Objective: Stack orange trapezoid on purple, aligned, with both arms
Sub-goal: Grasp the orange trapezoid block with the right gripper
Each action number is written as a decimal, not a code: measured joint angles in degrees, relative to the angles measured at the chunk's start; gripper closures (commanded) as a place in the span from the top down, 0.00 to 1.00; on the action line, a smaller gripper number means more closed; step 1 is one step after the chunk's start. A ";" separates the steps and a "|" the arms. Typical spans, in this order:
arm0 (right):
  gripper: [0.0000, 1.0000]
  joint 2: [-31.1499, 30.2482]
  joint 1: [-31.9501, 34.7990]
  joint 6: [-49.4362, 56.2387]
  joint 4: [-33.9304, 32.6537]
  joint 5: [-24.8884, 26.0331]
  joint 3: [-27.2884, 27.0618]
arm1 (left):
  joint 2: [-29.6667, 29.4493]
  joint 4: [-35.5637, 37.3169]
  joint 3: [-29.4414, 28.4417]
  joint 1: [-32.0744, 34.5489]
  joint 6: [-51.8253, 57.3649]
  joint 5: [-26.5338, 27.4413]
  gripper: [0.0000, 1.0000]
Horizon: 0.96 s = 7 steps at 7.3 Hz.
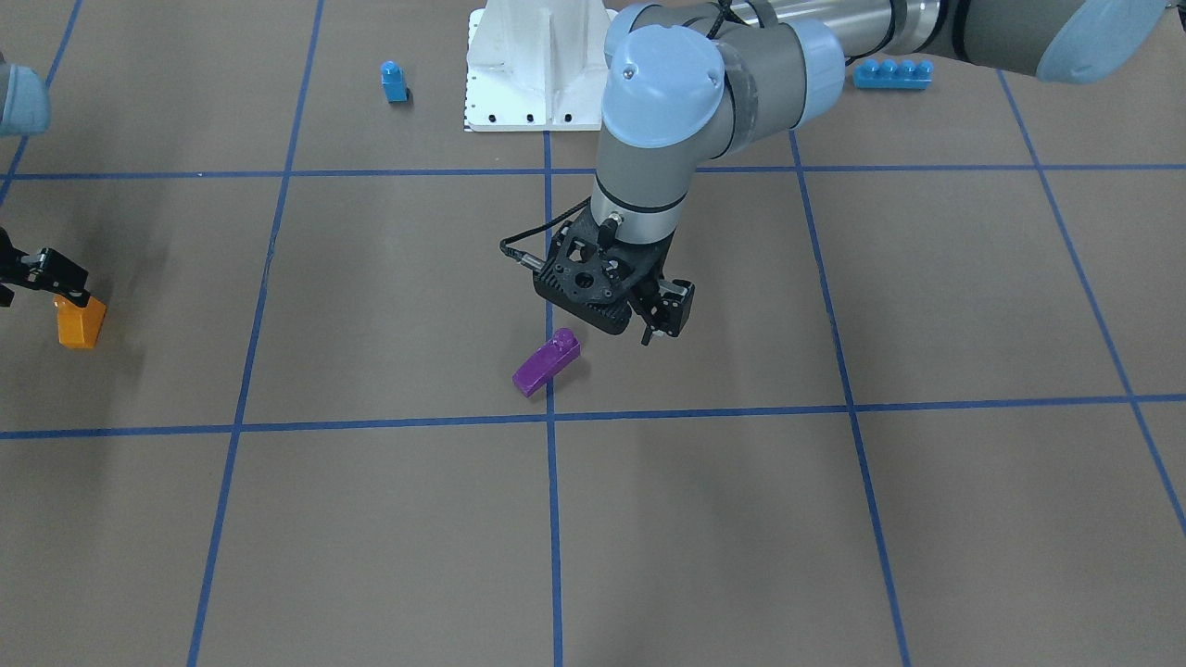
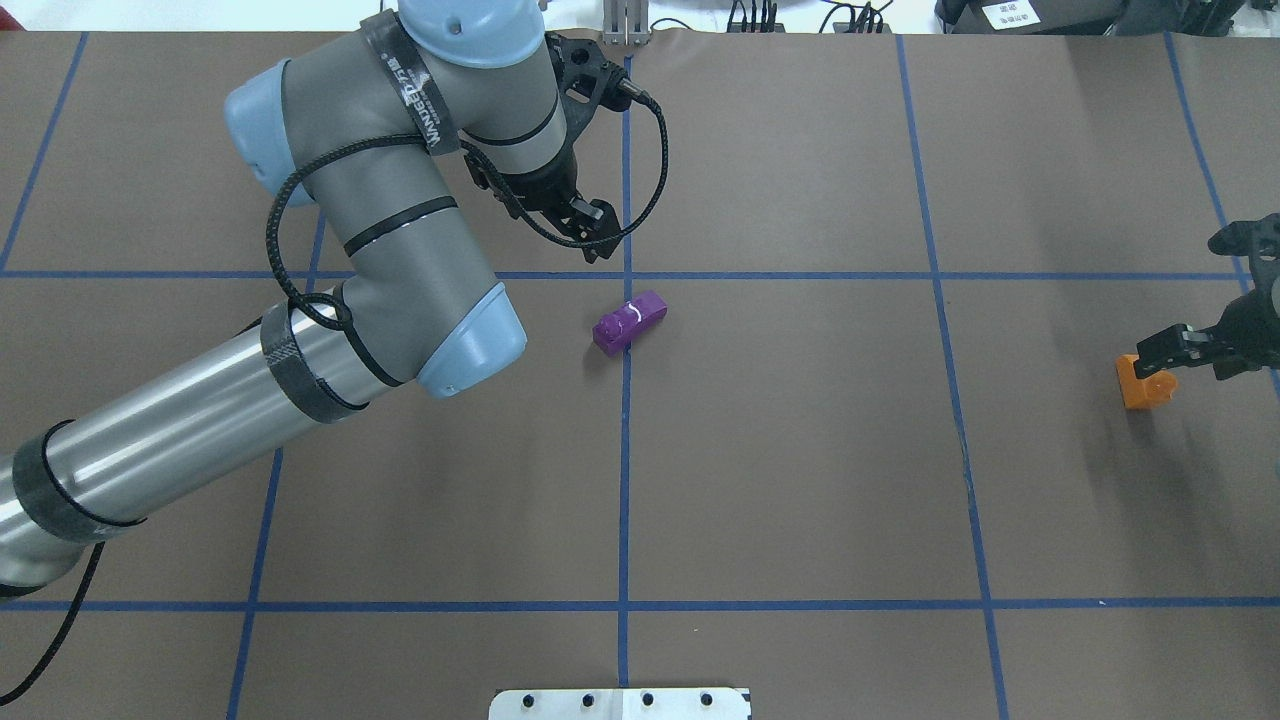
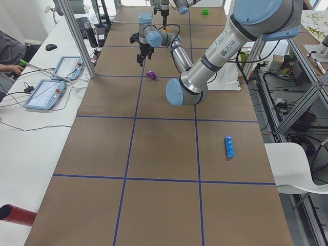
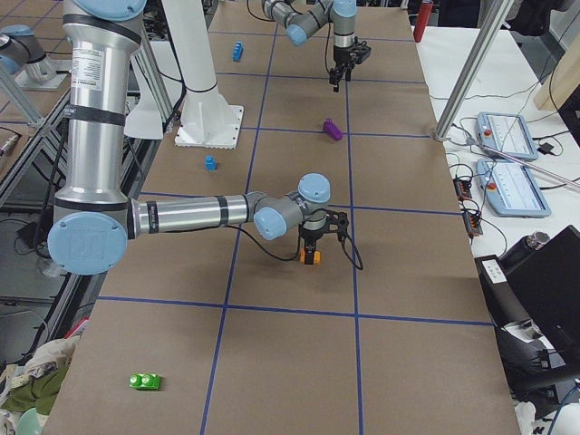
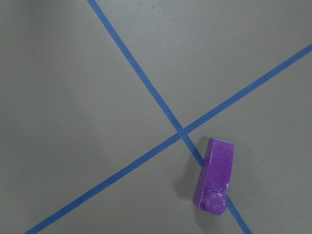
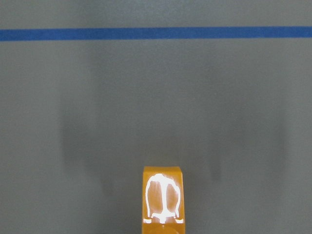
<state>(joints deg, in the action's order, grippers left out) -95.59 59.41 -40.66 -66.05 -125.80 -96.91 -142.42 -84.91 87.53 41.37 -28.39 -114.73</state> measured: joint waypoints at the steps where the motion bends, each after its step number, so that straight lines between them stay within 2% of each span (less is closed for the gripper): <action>1: 1.00 1.07 -0.64 -0.03 0.00 0.14 1.16 | 0.17 0.00 0.03 0.02 0.00 0.02 1.00; 2: 0.98 1.98 -1.02 -0.03 0.00 0.18 2.27 | 0.43 -0.02 0.06 0.02 0.00 0.03 1.00; 3: 0.90 2.56 -1.41 -0.04 -0.02 0.18 3.17 | 0.64 -0.05 0.11 0.03 0.00 0.03 1.00; 5: 0.87 2.80 -1.97 -0.04 -0.06 0.09 3.82 | 0.79 -0.06 0.15 0.03 0.00 0.03 1.00; 6: 0.66 2.79 -2.15 -0.04 -0.10 -0.05 3.86 | 0.81 -0.03 0.13 0.03 0.00 0.03 1.00; 7: 0.54 2.76 -2.22 -0.04 -0.12 -0.26 3.86 | 0.82 -0.01 0.11 0.03 0.00 0.03 1.00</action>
<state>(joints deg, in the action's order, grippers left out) -92.82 57.18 -40.69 -66.17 -126.06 -93.04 -141.60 -84.91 87.64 41.40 -28.39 -114.70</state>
